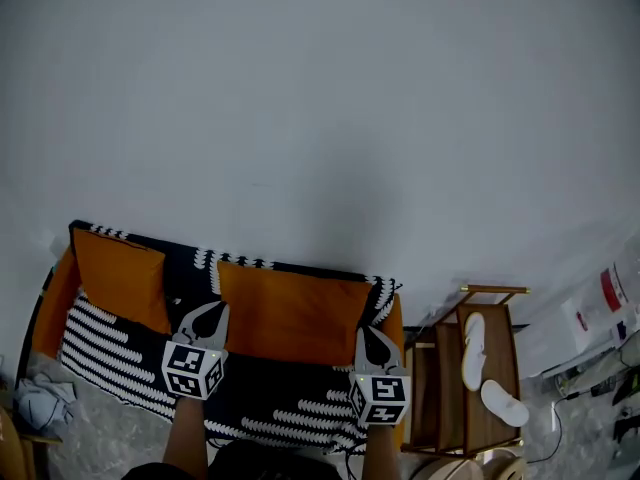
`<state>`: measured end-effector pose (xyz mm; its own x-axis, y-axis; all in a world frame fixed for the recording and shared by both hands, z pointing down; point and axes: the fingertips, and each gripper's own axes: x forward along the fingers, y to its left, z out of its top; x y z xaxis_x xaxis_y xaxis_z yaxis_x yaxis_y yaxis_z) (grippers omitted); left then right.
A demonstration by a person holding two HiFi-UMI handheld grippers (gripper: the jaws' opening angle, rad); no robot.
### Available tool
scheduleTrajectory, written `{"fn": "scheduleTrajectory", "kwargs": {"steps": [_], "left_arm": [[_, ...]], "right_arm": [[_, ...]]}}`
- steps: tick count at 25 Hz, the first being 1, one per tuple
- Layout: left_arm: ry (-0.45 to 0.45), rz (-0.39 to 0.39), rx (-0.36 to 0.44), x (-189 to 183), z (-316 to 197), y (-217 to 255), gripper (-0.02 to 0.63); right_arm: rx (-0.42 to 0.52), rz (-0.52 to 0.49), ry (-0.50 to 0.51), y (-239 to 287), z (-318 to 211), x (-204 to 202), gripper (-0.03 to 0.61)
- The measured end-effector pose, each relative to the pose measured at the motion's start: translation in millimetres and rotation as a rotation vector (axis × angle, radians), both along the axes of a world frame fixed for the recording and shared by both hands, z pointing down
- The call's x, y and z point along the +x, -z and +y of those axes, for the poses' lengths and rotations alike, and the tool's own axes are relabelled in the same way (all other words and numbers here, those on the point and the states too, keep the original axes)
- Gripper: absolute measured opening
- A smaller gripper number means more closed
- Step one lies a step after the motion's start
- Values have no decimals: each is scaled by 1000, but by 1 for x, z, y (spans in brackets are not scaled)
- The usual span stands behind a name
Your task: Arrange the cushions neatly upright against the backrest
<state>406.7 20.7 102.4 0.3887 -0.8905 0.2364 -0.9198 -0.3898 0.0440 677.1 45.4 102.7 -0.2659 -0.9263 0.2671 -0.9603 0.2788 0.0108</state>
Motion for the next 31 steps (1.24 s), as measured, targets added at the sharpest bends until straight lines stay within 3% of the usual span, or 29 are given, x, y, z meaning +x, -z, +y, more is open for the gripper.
{"fn": "scheduleTrajectory", "kwargs": {"steps": [12,31], "left_arm": [[-3,-2,68,-2,0,35,-2],[-23,-14,98,9,-26,52,-2]], "right_arm": [[48,37,1,28,-9,3,0],[66,36,12,39,-35,8,0]]}}
